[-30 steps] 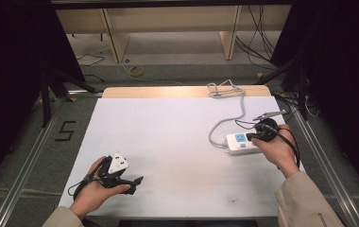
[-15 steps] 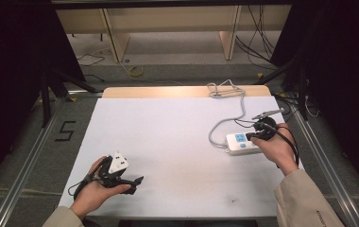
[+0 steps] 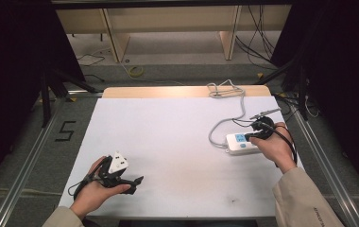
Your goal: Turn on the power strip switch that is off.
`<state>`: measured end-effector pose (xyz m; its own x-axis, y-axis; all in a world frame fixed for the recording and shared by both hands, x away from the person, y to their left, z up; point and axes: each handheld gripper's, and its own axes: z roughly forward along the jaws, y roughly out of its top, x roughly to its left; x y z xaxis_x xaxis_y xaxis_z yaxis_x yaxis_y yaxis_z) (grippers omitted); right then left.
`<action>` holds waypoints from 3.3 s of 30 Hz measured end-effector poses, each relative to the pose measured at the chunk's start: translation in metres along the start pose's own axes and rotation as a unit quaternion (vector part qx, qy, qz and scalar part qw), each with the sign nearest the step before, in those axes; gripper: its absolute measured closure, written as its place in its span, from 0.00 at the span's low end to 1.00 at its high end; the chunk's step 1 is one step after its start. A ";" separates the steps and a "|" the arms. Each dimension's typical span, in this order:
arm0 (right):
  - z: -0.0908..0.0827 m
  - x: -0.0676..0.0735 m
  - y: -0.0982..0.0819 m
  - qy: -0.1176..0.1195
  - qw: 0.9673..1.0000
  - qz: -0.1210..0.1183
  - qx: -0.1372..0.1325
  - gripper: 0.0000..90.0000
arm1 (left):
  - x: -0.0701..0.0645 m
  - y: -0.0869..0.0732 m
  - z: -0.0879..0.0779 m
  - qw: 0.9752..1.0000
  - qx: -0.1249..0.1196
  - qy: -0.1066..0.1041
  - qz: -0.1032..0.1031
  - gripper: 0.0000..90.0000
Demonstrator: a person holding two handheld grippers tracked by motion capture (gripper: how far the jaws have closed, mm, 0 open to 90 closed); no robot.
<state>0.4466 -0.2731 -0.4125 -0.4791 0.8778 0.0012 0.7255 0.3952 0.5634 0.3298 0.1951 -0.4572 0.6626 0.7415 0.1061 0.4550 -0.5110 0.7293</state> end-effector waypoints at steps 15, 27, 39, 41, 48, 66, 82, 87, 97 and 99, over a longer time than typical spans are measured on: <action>0.005 0.001 0.003 0.003 1.000 -0.002 0.015 1.00 | 0.000 0.000 0.000 1.000 0.000 0.000 0.000 0.12; 0.009 0.002 0.005 0.005 1.000 -0.004 0.028 1.00 | 0.000 0.000 0.000 1.000 0.001 -0.001 0.000 0.12; 0.013 0.003 0.006 0.006 0.999 -0.006 0.038 1.00 | 0.000 0.000 0.000 1.000 0.001 -0.001 0.000 0.12; 0.014 0.003 0.006 0.007 0.999 -0.007 0.039 1.00 | 0.000 0.000 0.000 1.000 0.001 -0.001 0.000 0.12; 0.017 0.004 0.007 0.007 0.999 -0.008 0.046 1.00 | 0.000 0.000 0.000 1.000 0.000 -0.001 0.001 0.12; 0.022 0.006 0.007 0.008 0.998 -0.014 0.059 1.00 | 0.000 0.000 0.000 1.000 0.001 -0.001 0.002 0.12; 0.025 0.006 0.008 0.005 0.998 -0.011 0.066 1.00 | 0.000 0.000 0.000 1.000 0.000 -0.001 0.002 0.12; 0.026 0.005 0.008 0.005 0.998 -0.009 0.068 1.00 | 0.000 0.000 0.000 1.000 0.000 -0.001 0.002 0.12; 0.027 0.004 0.008 0.006 0.997 -0.010 0.070 1.00 | 0.000 0.000 0.000 1.000 0.001 -0.001 0.002 0.12; 0.027 0.004 0.008 0.006 0.997 -0.009 0.071 1.00 | 0.000 0.000 0.001 1.000 0.000 -0.001 0.002 0.12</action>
<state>0.4634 -0.2592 -0.4300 -0.4979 0.8672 0.0016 0.7785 0.4461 0.4415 0.3302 0.1946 -0.4572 0.6653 0.7387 0.1081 0.4529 -0.5144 0.7282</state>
